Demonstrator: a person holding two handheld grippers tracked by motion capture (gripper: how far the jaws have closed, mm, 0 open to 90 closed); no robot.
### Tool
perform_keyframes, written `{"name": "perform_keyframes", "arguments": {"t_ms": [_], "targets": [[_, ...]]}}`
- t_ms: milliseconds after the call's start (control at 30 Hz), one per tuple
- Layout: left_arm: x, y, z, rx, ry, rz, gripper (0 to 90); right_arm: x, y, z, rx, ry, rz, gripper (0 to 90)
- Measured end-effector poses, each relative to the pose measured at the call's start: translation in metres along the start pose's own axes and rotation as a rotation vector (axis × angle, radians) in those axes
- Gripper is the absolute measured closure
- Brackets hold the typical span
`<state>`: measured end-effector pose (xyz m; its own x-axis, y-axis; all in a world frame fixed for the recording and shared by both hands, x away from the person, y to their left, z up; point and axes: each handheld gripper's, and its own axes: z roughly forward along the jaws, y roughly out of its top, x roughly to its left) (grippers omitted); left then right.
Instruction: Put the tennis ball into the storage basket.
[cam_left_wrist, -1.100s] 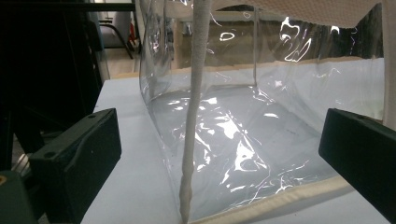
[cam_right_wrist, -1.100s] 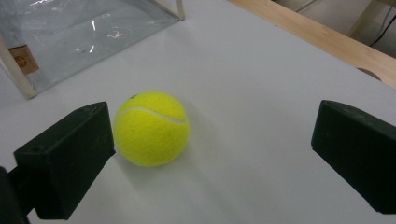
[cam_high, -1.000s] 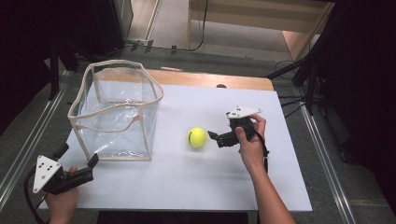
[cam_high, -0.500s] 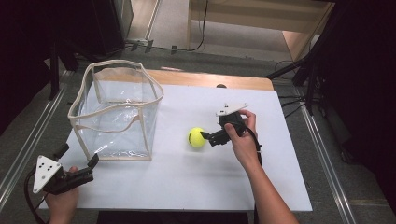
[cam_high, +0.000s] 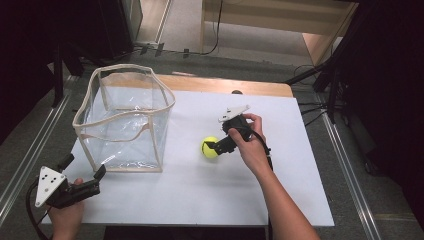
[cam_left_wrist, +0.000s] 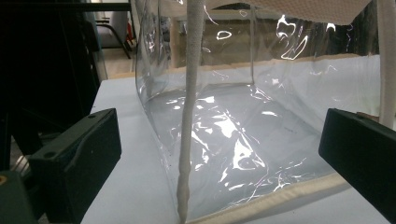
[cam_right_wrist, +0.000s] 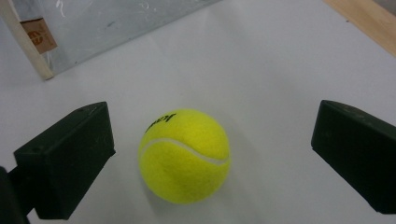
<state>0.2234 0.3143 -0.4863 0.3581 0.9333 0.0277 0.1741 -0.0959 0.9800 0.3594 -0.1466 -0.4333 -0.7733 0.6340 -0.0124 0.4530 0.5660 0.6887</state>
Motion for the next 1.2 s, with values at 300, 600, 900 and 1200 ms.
{"name": "perform_keyframes", "arguments": {"t_ms": [300, 600, 900, 1200], "targets": [[0.0, 0.0, 0.0, -0.001, -0.002, 0.0, 0.0, 0.001, 0.004, 0.013, 0.075, 0.055, -0.037, 0.0], [0.001, 0.0, -0.001, 0.002, -0.004, -0.001, 0.0, 0.0, 0.006, 0.022, 0.145, 0.075, -0.02, 0.0], [0.002, 0.0, -0.001, 0.001, -0.003, 0.001, 0.0, 0.002, 0.007, 0.033, 0.21, 0.097, -0.026, 0.0], [0.002, 0.0, -0.001, -0.001, -0.004, 0.0, 0.0, 0.003, 0.006, 0.042, 0.269, 0.127, -0.032, 0.0]]}}
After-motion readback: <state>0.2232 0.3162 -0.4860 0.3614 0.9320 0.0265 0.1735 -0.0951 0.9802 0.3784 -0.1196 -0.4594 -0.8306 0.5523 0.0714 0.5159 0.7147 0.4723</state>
